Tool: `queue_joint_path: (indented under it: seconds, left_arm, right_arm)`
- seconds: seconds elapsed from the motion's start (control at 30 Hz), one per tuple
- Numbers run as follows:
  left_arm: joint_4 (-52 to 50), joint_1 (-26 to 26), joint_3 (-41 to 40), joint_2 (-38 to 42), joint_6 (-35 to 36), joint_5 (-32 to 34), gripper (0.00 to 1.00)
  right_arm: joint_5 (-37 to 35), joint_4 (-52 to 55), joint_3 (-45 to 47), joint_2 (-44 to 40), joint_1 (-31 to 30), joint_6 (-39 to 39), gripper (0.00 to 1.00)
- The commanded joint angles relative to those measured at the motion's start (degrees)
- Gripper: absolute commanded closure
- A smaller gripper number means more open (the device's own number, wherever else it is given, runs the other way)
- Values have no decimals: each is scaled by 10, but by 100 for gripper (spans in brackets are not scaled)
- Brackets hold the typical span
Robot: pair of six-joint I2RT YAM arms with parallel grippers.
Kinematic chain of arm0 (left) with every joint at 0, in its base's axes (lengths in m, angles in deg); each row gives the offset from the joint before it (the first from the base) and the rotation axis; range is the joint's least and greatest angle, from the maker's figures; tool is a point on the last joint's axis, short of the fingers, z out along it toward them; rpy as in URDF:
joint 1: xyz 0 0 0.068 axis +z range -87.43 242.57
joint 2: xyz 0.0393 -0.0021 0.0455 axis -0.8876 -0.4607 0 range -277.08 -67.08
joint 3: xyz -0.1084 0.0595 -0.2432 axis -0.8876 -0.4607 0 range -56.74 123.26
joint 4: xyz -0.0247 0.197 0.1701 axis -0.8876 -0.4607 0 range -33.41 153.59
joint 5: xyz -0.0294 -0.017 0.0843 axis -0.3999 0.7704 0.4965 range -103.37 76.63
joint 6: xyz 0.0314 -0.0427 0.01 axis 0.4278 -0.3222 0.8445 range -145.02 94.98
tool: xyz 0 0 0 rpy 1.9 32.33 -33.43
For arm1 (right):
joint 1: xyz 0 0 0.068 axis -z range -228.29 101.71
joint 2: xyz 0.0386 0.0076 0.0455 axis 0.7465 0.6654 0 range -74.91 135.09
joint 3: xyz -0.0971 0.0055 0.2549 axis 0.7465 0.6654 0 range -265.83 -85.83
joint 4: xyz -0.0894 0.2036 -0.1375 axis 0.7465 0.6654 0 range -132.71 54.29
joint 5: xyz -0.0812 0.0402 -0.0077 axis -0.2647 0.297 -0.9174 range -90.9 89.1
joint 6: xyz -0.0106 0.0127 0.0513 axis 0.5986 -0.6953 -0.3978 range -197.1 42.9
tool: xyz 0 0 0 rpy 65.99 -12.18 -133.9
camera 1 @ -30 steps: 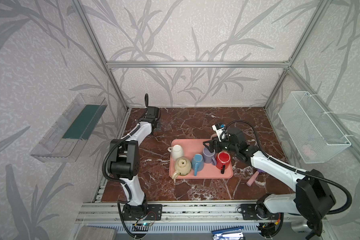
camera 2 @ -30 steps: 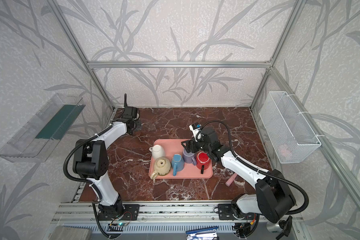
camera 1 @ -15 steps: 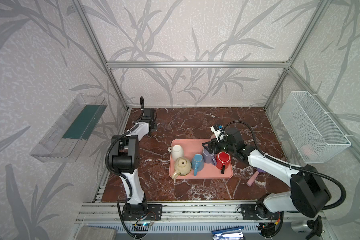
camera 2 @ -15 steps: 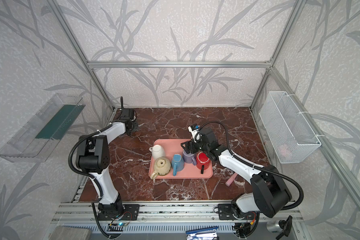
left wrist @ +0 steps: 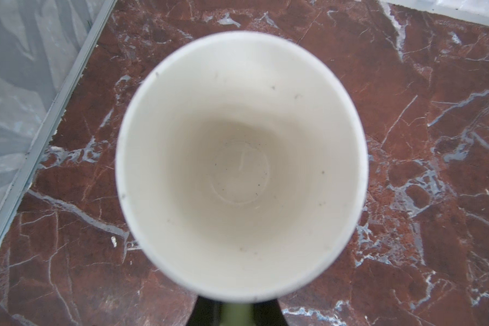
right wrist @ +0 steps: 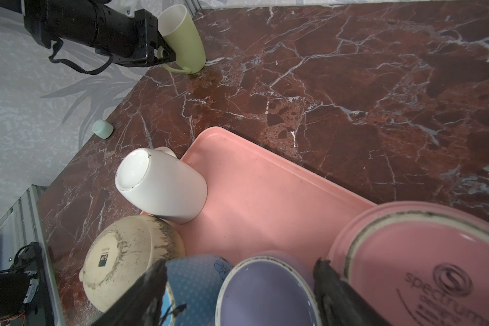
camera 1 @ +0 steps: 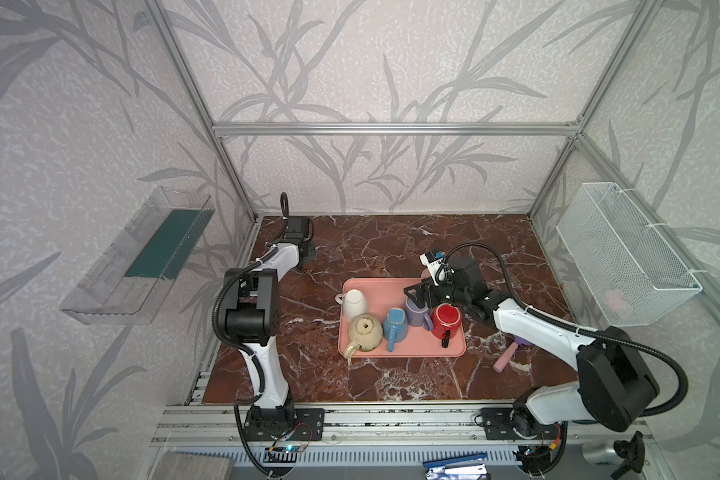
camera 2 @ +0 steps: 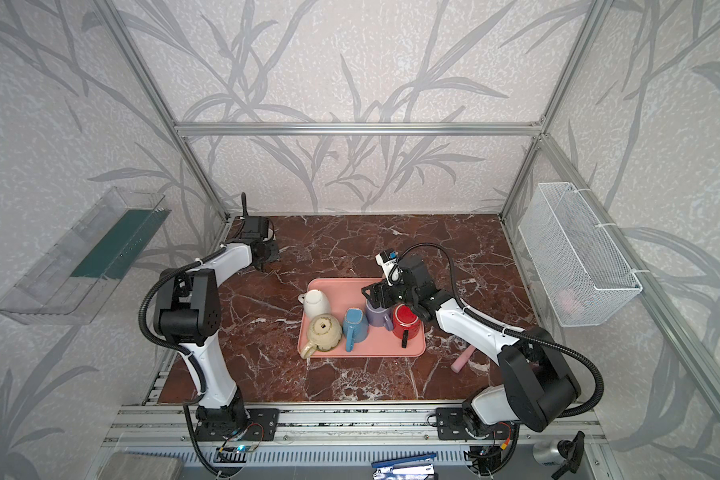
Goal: Turn the mug right side up
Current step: Place the mug at the top-left of the table, then pick up the mug from the tray.
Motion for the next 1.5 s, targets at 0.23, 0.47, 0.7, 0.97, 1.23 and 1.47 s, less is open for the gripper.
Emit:
queue_joint_path:
  seconds: [0.23,0.47,0.7,0.97,1.23,1.47]
  left_arm:
    - [15,4,14,10,-13,-10,98]
    - [17,4,3,20,-14,-39,78]
    - [12,4,-6,34,-16,-37,66]
    - [-5,4,-14,67,-20,-26,38]
    - [-8,3,-39,119,-27,-24,19]
    - [-16,3,-63,183,-41,-37,1]
  right_arm:
    - [-3,9,-15,-14,-3,4,19]
    - [-3,14,-14,-24,-3,4,19]
    - [-8,22,-16,-34,-6,8,19]
    - [-19,44,-26,-45,-12,17,19]
    - [-32,74,-44,-53,-19,19,19]
    - [-49,101,-53,-66,-36,29,19]
